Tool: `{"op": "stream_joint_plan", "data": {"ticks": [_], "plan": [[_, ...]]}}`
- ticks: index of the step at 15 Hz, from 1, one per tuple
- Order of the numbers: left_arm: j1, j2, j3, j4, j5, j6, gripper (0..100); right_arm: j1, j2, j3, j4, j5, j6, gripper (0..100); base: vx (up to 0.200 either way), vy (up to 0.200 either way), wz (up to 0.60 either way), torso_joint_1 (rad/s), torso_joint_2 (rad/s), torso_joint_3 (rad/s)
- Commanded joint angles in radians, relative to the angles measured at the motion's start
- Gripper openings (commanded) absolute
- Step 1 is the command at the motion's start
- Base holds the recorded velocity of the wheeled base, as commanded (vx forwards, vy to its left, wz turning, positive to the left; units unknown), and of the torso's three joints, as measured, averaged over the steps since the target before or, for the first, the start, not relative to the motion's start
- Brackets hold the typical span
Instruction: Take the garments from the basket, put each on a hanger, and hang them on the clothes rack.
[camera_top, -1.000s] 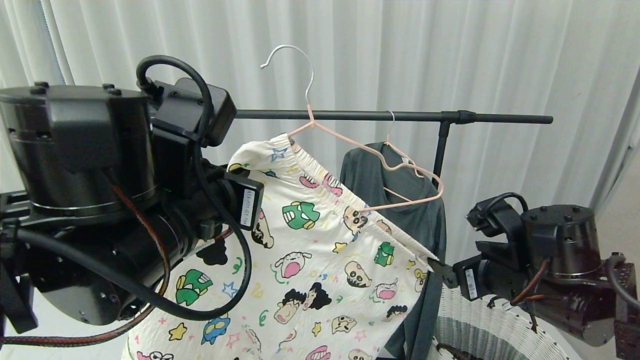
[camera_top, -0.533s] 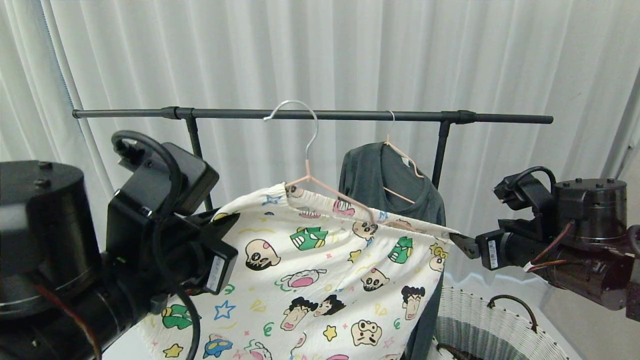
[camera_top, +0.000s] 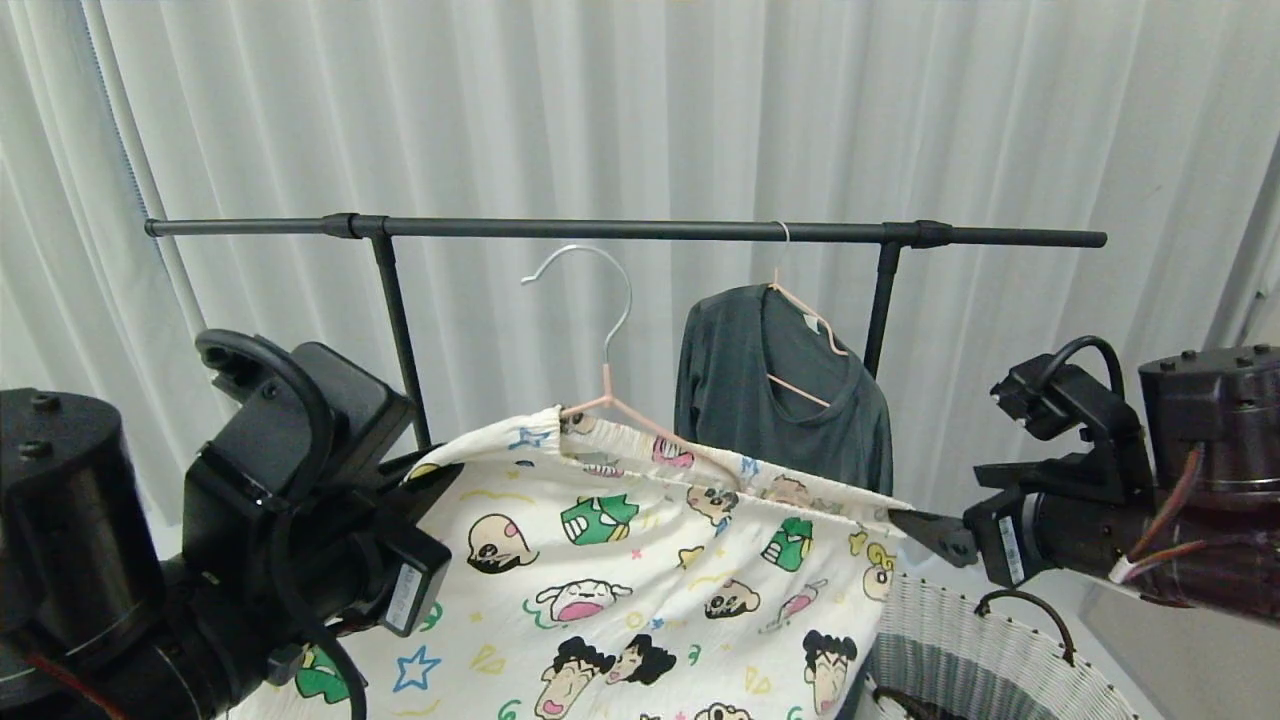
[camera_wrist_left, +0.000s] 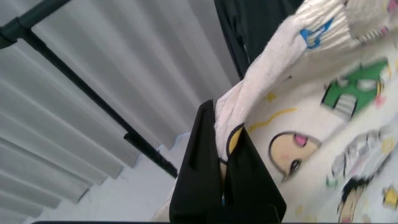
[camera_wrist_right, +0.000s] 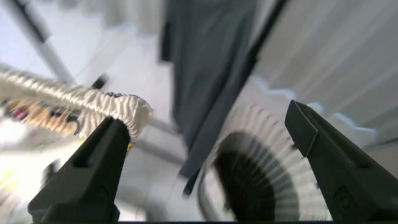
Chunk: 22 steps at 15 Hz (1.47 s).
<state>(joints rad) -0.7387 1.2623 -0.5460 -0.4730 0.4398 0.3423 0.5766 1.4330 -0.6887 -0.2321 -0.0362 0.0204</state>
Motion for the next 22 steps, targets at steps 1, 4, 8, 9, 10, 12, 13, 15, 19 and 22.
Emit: {"op": "stream_joint_plan", "data": {"ticks": [1, 4, 8, 9, 10, 12, 13, 15, 19, 22], "plan": [[-0.004, 0.054, -0.003, -0.073, -0.007, -0.036, 0, 0.111, -0.132, -0.060, 0.089, 0.114, 0.000, 100, 0.000, 0.000, 0.00, 0.000, 0.00, 0.000], [-0.030, 0.052, 0.023, -0.121, -0.078, -0.045, 0, 0.178, -0.115, -0.120, 0.096, 0.142, -0.020, 100, 0.000, 0.000, 0.00, 0.000, 0.00, 0.000], [-0.059, 0.052, 0.044, -0.154, -0.096, -0.037, 0, 0.215, -0.071, -0.167, 0.097, 0.206, -0.163, 100, 0.000, 0.000, 0.00, 0.000, 0.00, 0.000], [-0.087, 0.051, 0.050, -0.170, -0.096, -0.036, 0, 0.238, -0.054, -0.169, 0.102, 0.222, -0.180, 100, 0.000, 0.000, 0.00, 0.000, 0.00, 0.000], [-0.100, 0.051, 0.055, -0.179, -0.096, -0.036, 0, 0.247, -0.046, -0.173, 0.106, 0.223, -0.180, 100, 0.000, 0.000, 0.00, 0.000, 0.00, 0.000], [-0.134, 0.051, 0.083, -0.211, -0.098, -0.020, 0, 0.278, 0.001, -0.209, 0.160, 0.229, -0.212, 100, 0.000, 0.000, 0.00, 0.000, 0.00, 0.000], [-0.136, 0.051, 0.093, -0.222, -0.098, 0.004, 0, 0.279, 0.015, -0.224, 0.197, 0.231, -0.234, 100, 0.000, 0.000, 0.00, 0.000, 0.00, 0.000], [-0.137, 0.049, 0.112, -0.251, -0.154, 0.063, 0, 0.279, 0.040, -0.255, 0.247, 0.233, -0.254, 100, 0.000, 0.000, 0.00, 0.000, 0.00, 0.000], [-0.139, 0.048, 0.115, -0.262, -0.202, 0.116, 0, 0.292, 0.069, -0.264, 0.284, 0.233, -0.254, 100, 0.000, 0.000, 0.00, 0.000, 0.00, 0.000], [-0.139, 0.048, 0.115, -0.266, -0.202, 0.116, 0, 0.301, 0.075, -0.261, 0.312, 0.229, -0.252, 100, 0.000, 0.000, 0.00, 0.000, 0.00, 0.000]]}}
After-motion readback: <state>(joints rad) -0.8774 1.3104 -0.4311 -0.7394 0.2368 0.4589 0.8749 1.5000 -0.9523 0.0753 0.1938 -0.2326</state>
